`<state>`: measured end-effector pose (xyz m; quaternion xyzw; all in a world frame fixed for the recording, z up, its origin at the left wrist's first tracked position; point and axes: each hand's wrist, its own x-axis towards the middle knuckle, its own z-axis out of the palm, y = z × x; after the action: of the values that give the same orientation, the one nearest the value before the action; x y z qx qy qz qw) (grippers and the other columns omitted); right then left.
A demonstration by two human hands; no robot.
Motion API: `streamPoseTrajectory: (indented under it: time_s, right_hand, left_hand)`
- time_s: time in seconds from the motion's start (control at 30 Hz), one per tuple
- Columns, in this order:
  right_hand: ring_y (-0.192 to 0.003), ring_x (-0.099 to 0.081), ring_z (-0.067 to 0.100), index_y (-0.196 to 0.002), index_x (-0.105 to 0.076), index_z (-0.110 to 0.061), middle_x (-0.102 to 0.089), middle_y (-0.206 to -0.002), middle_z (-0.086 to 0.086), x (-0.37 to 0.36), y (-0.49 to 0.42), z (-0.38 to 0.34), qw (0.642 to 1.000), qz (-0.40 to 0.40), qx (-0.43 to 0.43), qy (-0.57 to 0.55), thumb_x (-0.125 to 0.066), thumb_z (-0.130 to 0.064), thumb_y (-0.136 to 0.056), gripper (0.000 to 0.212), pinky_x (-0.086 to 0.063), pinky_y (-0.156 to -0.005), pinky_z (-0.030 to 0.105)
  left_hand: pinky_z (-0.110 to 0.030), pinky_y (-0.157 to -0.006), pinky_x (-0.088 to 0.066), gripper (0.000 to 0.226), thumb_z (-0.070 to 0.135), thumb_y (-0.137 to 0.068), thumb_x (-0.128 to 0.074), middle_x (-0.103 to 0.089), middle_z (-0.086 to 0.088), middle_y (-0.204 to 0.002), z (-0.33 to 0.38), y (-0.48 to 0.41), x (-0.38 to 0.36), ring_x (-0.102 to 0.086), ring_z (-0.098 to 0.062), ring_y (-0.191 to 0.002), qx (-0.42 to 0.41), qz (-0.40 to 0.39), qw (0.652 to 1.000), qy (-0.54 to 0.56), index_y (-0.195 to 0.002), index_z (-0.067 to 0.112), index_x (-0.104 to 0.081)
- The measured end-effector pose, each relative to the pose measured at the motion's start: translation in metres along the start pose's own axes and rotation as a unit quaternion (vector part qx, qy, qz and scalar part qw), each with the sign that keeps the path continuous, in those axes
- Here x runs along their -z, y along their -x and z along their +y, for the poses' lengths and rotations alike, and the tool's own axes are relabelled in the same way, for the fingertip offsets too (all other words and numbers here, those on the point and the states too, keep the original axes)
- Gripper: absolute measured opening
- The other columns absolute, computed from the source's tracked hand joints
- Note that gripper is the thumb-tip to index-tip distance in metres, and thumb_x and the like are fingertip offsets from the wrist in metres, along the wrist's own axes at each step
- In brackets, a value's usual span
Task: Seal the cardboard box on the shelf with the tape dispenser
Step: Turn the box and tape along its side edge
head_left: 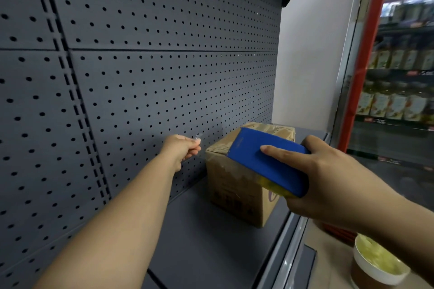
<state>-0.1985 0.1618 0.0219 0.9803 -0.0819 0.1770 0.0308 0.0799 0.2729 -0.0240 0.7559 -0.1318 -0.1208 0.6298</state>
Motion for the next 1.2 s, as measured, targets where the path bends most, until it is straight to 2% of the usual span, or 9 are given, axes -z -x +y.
streamPoseTrajectory:
  time_s: [0.23,0.47,0.53,0.63,0.67,0.73,0.83,0.93,1.2]
  right_hand:
    - [-0.08,-0.042,0.012,-0.136,-0.004,-0.055,-0.031,-0.099,-0.004,-0.006,-0.013,0.011,0.999,-0.035,0.008,0.006,-0.06,-0.043,-0.074,0.084,-0.048,-0.074,0.023]
    - [-0.08,-0.041,0.01,-0.134,-0.002,-0.058,-0.028,-0.098,-0.006,-0.017,-0.011,0.019,0.999,-0.038,0.019,-0.001,-0.058,-0.049,-0.075,0.082,-0.041,-0.072,0.018]
    - [-0.08,-0.041,0.01,-0.134,-0.002,-0.058,-0.029,-0.099,-0.005,-0.018,-0.011,0.021,0.999,-0.037,0.021,0.001,-0.058,-0.049,-0.075,0.082,-0.039,-0.072,0.018]
    - [-0.08,-0.043,0.012,-0.134,-0.004,-0.058,-0.031,-0.099,-0.004,-0.019,-0.011,0.024,0.999,-0.031,0.021,-0.004,-0.059,-0.049,-0.074,0.082,-0.04,-0.071,0.019]
    - [-0.08,-0.043,0.012,-0.134,-0.004,-0.058,-0.031,-0.099,-0.004,-0.019,-0.011,0.024,0.999,-0.031,0.022,-0.002,-0.059,-0.049,-0.074,0.082,-0.041,-0.071,0.019]
    - [-0.08,-0.043,0.012,-0.134,-0.003,-0.057,-0.031,-0.099,-0.004,-0.019,-0.01,0.025,0.999,-0.032,0.021,-0.002,-0.058,-0.049,-0.074,0.082,-0.04,-0.071,0.018]
    - [-0.078,-0.042,0.012,-0.134,-0.001,-0.058,-0.03,-0.098,-0.004,-0.019,-0.011,0.027,0.999,-0.038,0.019,-0.002,-0.057,-0.05,-0.074,0.082,-0.037,-0.07,0.017]
    - [-0.078,-0.044,0.012,-0.134,-0.003,-0.057,-0.03,-0.098,-0.004,-0.02,-0.01,0.029,0.999,-0.036,0.014,-0.02,-0.058,-0.05,-0.073,0.083,-0.04,-0.071,0.019]
    - [-0.084,-0.043,0.011,-0.129,0.012,-0.056,-0.022,-0.102,-0.005,-0.032,0.002,0.032,0.998,-0.048,0.022,-0.024,-0.056,-0.059,-0.072,0.089,-0.048,-0.076,0.022]
  left_hand:
    - [-0.02,-0.056,-0.04,0.012,0.009,-0.086,-0.061,-0.061,-0.005,-0.07,-0.015,-0.012,-0.016,-0.052,-0.012,-0.06,0.02,-0.003,0.999,-0.035,-0.094,0.001,-0.065]
    - [-0.021,-0.051,-0.037,0.019,0.012,-0.089,-0.052,-0.055,-0.005,-0.065,-0.026,-0.011,-0.031,-0.046,-0.012,-0.054,0.116,0.014,0.993,0.002,-0.071,0.009,-0.059]
    - [-0.024,-0.051,-0.037,0.016,0.017,-0.088,-0.053,-0.059,-0.01,-0.076,-0.024,-0.006,-0.037,-0.046,-0.015,-0.056,0.112,0.033,0.993,-0.014,-0.087,0.004,-0.062]
    - [-0.035,-0.076,-0.045,0.055,0.039,-0.092,-0.047,-0.053,-0.018,-0.127,-0.024,-0.004,-0.037,-0.054,-0.028,-0.094,0.093,0.059,0.981,-0.162,-0.13,0.0,-0.046]
    - [-0.04,-0.088,-0.044,0.062,0.045,-0.093,-0.042,-0.043,-0.018,-0.14,-0.027,-0.004,-0.037,-0.05,-0.032,-0.112,0.064,0.089,0.967,-0.231,-0.138,0.003,-0.038]
    - [-0.042,-0.108,-0.032,0.059,0.046,-0.095,-0.029,-0.029,-0.011,-0.153,-0.03,0.005,-0.039,-0.032,-0.03,-0.137,-0.099,0.131,0.95,-0.265,-0.145,0.014,-0.031]
    - [-0.029,-0.115,-0.007,0.055,0.042,-0.096,-0.012,-0.033,0.006,-0.152,-0.03,0.021,-0.056,-0.022,-0.014,-0.143,-0.314,0.04,0.91,-0.267,-0.143,0.026,-0.034]
    - [-0.03,-0.117,-0.005,0.063,0.045,-0.092,-0.008,-0.049,0.003,-0.143,-0.043,0.021,-0.071,-0.031,-0.015,-0.139,-0.357,-0.005,0.888,-0.291,-0.134,0.024,-0.049]
    - [-0.03,-0.095,-0.032,0.071,0.04,-0.085,-0.01,-0.065,-0.011,-0.12,-0.056,0.014,-0.088,-0.049,-0.028,-0.117,-0.336,0.108,0.901,-0.251,-0.109,0.011,-0.07]
